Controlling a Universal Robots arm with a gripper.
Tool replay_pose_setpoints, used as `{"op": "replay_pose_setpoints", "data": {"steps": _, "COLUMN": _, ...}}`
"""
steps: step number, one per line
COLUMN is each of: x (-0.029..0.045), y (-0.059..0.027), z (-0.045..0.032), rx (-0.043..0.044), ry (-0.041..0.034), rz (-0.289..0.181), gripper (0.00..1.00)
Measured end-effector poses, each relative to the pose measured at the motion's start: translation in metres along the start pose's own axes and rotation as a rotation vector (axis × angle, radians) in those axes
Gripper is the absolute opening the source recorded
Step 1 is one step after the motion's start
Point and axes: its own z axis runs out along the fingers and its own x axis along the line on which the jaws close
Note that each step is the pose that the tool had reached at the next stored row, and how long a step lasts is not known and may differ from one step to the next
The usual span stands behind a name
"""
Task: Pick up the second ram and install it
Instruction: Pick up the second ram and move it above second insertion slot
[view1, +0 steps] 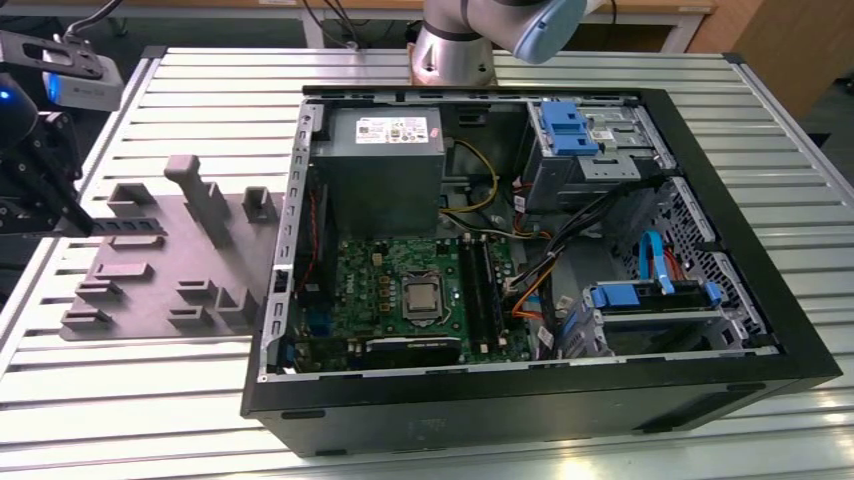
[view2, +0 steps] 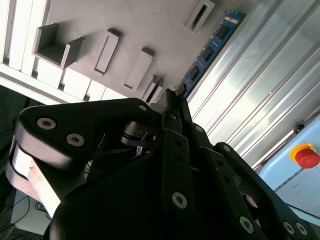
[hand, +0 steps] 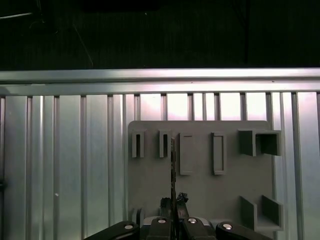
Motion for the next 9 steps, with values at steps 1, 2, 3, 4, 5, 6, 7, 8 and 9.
{"op": "replay_pose_setpoints", "data": {"steps": 1, "x": 0.0000, "y": 0.0000, "z": -0.0003, "rx": 0.0000, "ry": 0.0000, "rz": 0.000, "gripper": 0.14}}
{"op": "replay_pose_setpoints", "data": {"steps": 2, "x": 0.0000, "y": 0.0000, "z": -0.0008, "rx": 0.0000, "ry": 0.0000, "rz": 0.000, "gripper": 0.14}}
{"op": "replay_pose_setpoints", "data": {"steps": 3, "x": 0.0000, "y": 0.0001, "z": -0.0015, "rx": -0.0002, "ry": 0.0002, "rz": 0.000, "gripper": 0.14}}
{"op": "replay_pose_setpoints", "data": {"steps": 4, "x": 0.0000, "y": 0.0001, "z": -0.0021, "rx": -0.0003, "ry": 0.0002, "rz": 0.000, "gripper": 0.14}}
{"op": "replay_pose_setpoints", "data": {"steps": 5, "x": -0.0001, "y": 0.0001, "z": -0.0026, "rx": -0.0001, "ry": 0.0001, "rz": 0.000, "gripper": 0.14}}
{"op": "replay_pose_setpoints", "data": {"steps": 6, "x": -0.0001, "y": 0.0001, "z": -0.0031, "rx": -0.0001, "ry": 0.0001, "rz": 0.000, "gripper": 0.14}}
{"op": "replay_pose_setpoints", "data": {"steps": 7, "x": -0.0001, "y": 0.0001, "z": -0.0036, "rx": -0.0001, "ry": 0.0001, "rz": 0.000, "gripper": 0.14}}
{"op": "replay_pose_setpoints", "data": {"steps": 8, "x": -0.0001, "y": 0.0001, "z": -0.0041, "rx": -0.0001, "ry": 0.0001, "rz": 0.000, "gripper": 0.14}}
{"op": "replay_pose_setpoints", "data": {"steps": 9, "x": -0.0001, "y": 0.0001, "z": -0.0046, "rx": -0.0001, "ry": 0.0001, "rz": 0.000, "gripper": 0.14}}
